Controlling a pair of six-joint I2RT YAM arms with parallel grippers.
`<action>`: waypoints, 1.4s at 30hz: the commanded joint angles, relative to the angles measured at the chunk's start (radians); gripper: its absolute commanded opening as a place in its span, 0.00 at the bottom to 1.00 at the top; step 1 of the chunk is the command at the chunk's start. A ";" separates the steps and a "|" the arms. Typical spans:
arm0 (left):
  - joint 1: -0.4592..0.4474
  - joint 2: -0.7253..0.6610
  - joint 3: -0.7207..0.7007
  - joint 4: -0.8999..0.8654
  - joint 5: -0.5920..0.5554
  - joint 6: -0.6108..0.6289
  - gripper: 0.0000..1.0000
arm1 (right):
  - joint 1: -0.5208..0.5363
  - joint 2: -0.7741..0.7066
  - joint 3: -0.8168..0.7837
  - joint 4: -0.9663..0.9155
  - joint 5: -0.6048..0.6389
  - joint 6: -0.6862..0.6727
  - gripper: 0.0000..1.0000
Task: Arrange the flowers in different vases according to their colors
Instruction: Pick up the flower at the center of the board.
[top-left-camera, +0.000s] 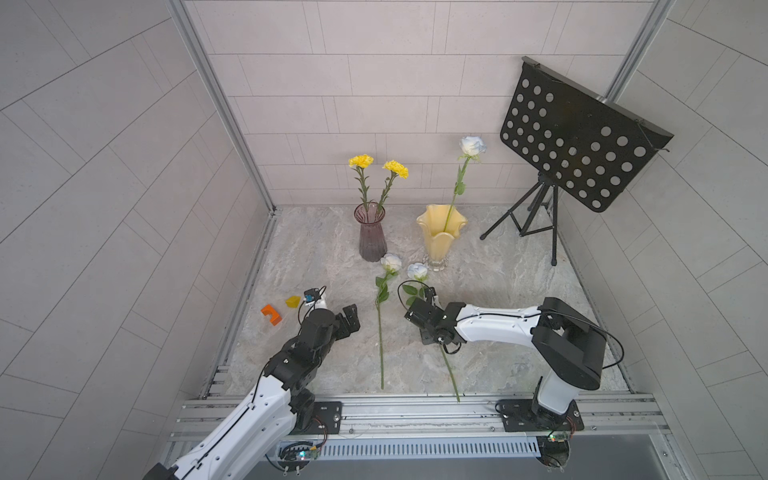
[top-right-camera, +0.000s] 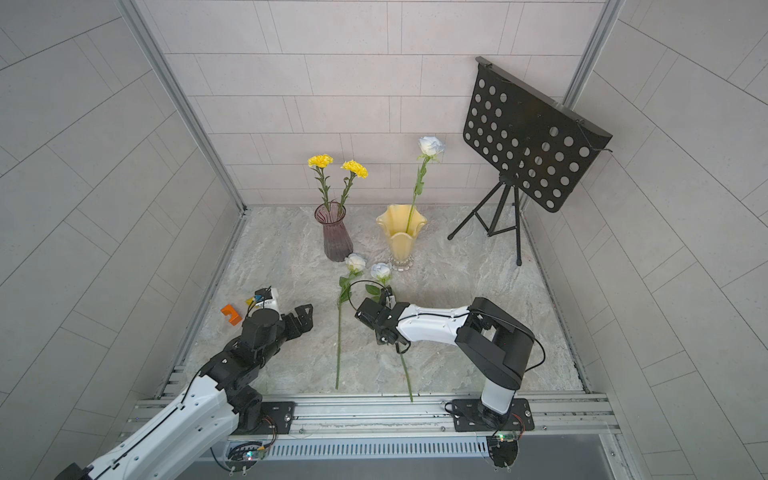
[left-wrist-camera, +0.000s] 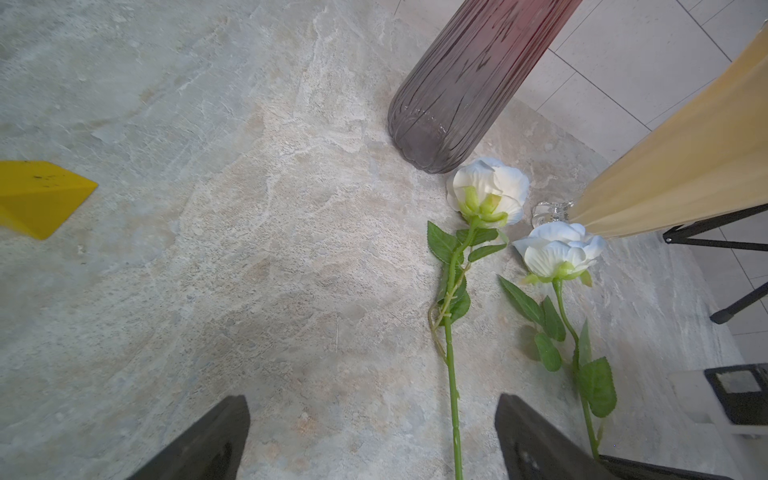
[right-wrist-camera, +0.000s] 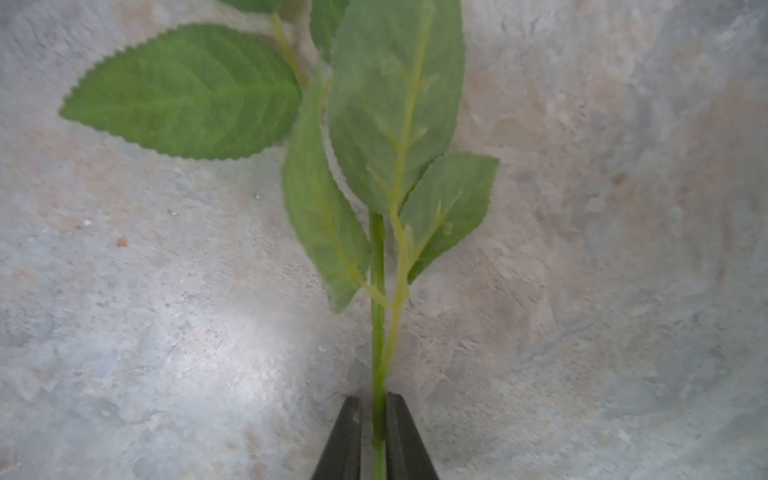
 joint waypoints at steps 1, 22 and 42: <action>-0.003 0.002 0.009 0.012 -0.011 0.011 1.00 | 0.001 0.054 -0.052 -0.047 -0.057 -0.005 0.19; -0.007 0.212 0.172 0.056 0.029 -0.176 1.00 | -0.002 0.001 -0.109 -0.008 -0.059 0.002 0.00; -0.010 0.331 0.136 0.208 0.084 -0.049 1.00 | 0.010 -0.473 -0.145 0.027 0.016 -0.198 0.00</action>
